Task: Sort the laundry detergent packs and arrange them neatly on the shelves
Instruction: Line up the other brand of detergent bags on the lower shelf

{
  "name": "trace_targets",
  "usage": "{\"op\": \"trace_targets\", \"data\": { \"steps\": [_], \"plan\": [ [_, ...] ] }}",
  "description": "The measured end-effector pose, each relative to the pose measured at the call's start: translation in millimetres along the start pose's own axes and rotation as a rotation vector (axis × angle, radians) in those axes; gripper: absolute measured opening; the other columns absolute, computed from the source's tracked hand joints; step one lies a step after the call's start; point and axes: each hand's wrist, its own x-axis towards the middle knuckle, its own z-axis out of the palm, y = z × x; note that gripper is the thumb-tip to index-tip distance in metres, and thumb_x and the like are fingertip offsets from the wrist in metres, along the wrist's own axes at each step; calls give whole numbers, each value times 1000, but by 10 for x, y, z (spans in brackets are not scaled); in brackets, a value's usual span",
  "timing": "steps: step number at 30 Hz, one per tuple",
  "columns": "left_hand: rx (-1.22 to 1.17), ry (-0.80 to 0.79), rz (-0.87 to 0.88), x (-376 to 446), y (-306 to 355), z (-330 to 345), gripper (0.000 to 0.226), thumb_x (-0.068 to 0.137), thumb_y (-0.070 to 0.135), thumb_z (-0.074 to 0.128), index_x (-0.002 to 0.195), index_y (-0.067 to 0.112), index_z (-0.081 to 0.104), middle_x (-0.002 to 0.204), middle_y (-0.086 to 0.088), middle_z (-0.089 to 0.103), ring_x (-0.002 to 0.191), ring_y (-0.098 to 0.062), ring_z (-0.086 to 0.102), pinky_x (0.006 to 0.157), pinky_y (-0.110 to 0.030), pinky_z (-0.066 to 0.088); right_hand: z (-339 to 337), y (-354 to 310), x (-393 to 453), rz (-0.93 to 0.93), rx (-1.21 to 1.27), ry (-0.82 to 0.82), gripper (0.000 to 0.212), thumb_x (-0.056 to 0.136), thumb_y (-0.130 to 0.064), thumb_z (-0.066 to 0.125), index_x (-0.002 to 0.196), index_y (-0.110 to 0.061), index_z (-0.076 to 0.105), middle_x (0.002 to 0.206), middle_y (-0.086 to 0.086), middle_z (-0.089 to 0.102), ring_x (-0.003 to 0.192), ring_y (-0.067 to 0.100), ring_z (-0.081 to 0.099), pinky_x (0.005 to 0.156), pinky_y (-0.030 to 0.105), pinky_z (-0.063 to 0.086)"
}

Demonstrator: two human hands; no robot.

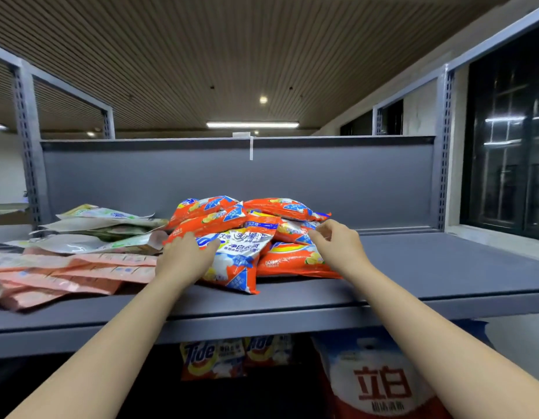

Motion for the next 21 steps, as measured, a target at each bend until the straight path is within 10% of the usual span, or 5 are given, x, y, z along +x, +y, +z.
{"op": "trace_targets", "data": {
  "steps": [8, 21],
  "plan": [
    [-238, -151, -79, 367, -146, 171, 115, 53, 80, 63, 139, 7, 41, 139, -12, 49, 124, -30, 48, 102, -42, 41, 355, -165, 572, -67, -98, -4, 58, 90, -30, 60, 142, -27, 35, 137, 4, 47, 120, 24, 51, 91, 39, 44],
    [-364, -81, -103, 356, -145, 249, 117, 65, 61, 75, 143, -2, 14, 145, -19, 36, 129, -34, 41, 104, -44, 39, 439, -202, 589, -159, -304, 159, 32, 95, -17, 51, 127, -21, 51, 121, 8, 58, 105, 29, 57, 80, 37, 46]
  ]
}}
